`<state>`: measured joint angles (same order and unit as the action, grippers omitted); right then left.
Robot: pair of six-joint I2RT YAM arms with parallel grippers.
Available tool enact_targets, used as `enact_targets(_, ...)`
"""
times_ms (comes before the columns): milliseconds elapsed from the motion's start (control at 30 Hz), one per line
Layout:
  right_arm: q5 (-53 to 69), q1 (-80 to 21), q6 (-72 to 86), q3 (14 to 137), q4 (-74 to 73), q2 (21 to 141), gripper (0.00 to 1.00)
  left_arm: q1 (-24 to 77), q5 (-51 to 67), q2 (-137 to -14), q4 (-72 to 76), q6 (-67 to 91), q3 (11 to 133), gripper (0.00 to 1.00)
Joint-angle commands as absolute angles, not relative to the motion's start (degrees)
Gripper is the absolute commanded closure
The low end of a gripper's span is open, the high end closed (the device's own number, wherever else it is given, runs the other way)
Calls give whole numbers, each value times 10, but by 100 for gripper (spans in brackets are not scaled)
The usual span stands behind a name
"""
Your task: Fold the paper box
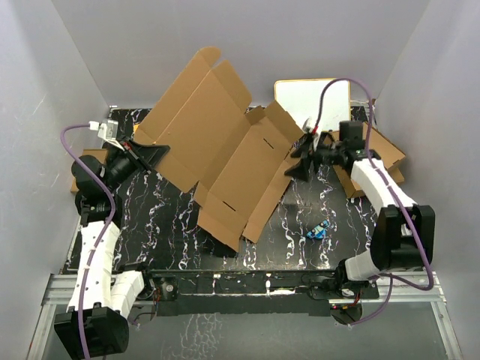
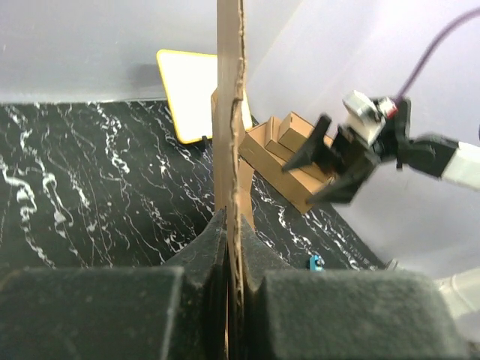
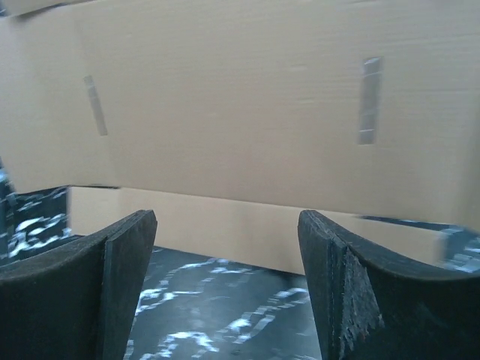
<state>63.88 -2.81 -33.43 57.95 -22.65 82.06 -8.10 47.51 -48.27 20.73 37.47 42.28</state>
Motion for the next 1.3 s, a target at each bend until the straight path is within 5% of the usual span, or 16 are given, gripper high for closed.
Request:
enact_targets(0, 649, 30, -312, 683, -163, 866, 16, -82, 546, -490, 217, 293, 486, 100)
enact_targets(267, 635, 92, -183, 700, -45, 895, 9, -82, 558, -492, 202, 247, 522, 100)
enact_targets(767, 663, 95, 170, 397, 314, 830, 0, -83, 485, -466, 284, 359, 500, 100)
enact_targets(1267, 495, -17, 368, 295, 479, 919, 1, -83, 435, -449, 316, 443, 470, 100)
